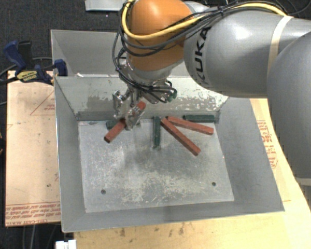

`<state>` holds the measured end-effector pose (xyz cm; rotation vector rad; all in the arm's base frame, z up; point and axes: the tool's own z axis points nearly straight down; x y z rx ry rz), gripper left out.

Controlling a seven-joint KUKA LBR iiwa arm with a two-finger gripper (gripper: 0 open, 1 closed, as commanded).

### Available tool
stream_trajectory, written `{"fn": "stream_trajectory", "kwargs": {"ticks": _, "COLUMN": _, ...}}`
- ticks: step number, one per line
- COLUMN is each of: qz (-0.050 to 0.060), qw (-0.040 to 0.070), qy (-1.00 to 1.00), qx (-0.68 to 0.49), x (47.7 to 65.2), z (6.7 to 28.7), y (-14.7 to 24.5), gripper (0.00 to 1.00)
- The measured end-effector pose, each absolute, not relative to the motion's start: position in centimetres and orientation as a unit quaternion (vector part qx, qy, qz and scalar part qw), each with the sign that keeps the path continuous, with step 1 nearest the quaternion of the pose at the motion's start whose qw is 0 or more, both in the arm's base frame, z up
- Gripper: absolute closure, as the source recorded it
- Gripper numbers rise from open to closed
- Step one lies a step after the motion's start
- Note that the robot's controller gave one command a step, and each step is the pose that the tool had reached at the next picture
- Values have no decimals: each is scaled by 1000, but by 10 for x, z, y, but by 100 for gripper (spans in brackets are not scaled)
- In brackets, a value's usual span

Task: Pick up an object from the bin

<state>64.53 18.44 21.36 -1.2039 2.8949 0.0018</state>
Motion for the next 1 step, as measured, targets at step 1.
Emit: {"fn": "stream_trajectory", "kwargs": {"ticks": 1, "qz": 1, "qw": 2, "qy": 923, "qx": -384, "x": 645, "z": 213, "y": 184, "gripper": 100}}
